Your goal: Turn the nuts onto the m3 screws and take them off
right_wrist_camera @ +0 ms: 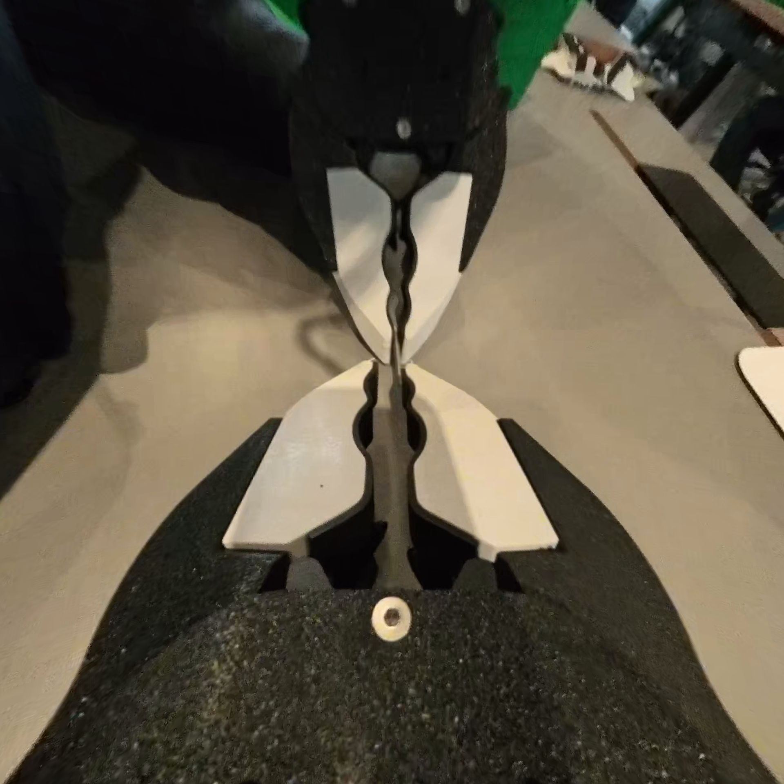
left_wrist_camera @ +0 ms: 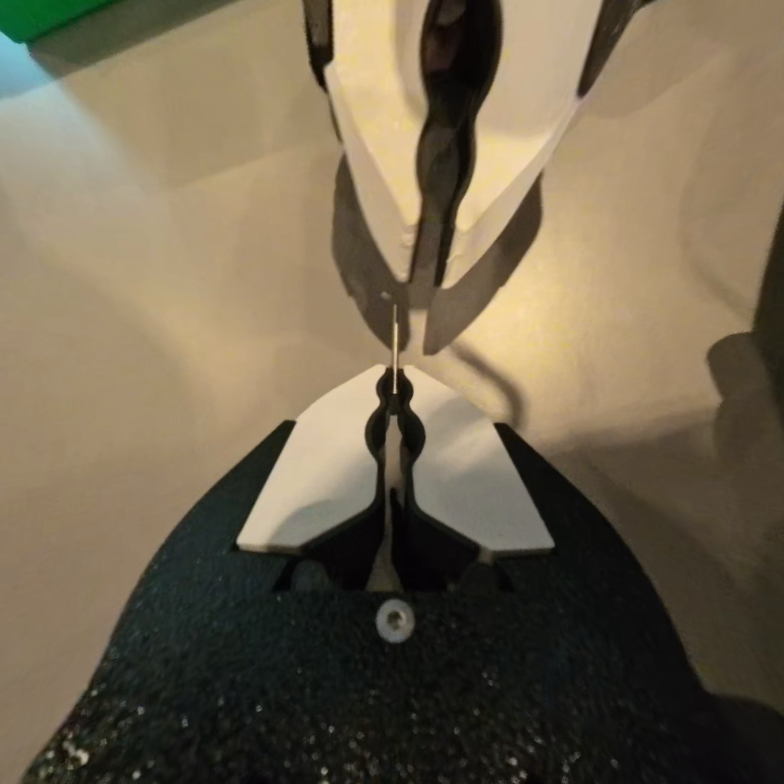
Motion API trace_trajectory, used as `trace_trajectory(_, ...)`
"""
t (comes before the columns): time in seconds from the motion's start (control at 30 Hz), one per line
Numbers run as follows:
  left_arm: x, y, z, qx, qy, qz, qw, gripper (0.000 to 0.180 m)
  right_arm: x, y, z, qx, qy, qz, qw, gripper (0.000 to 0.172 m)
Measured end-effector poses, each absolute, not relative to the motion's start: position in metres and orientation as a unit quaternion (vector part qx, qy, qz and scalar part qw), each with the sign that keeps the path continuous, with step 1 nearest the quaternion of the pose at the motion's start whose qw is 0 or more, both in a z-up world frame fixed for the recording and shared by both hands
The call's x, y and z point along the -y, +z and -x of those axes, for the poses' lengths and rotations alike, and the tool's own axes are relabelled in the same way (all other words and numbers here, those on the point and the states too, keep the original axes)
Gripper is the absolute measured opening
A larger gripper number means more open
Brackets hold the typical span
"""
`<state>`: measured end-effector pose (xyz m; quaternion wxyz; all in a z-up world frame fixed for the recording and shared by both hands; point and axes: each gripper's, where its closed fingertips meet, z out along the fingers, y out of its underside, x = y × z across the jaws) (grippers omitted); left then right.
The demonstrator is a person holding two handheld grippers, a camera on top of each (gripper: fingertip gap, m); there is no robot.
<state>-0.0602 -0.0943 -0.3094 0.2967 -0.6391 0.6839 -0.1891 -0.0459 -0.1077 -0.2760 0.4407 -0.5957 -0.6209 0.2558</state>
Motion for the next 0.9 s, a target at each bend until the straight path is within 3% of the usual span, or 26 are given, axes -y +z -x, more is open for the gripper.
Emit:
trace_trajectory(0.03,0.094,-0.309,0.06,-0.682,-0.191,0.642,0.293,0.002,0.104,-0.282,0.045,0.622,0.239,0.606,0.435,0.015)
trace_trajectory(0.37,0.088,-0.31,0.066,-0.661,-0.176,0.674,0.278,0.002,0.084,-0.303,0.034,0.584,0.198,0.686,0.386,0.013)
trace_trajectory(0.53,0.078,-0.309,0.072,-0.629,-0.172,0.705,0.279,0.002,0.059,-0.299,0.034,0.539,0.171,0.713,0.414,0.005)
trace_trajectory(0.63,0.063,-0.297,0.075,-0.593,-0.177,0.71,0.336,0.002,0.051,-0.297,0.04,0.542,0.189,0.708,0.412,0.006)
trace_trajectory(0.8,0.037,-0.252,0.084,-0.506,-0.194,0.664,0.515,0.002,0.041,-0.296,0.055,0.573,0.212,0.681,0.404,0.011)
trace_trajectory(0.9,0.034,-0.24,0.092,-0.473,-0.222,0.641,0.562,0.002,0.039,-0.304,0.063,0.6,0.22,0.674,0.371,0.013)
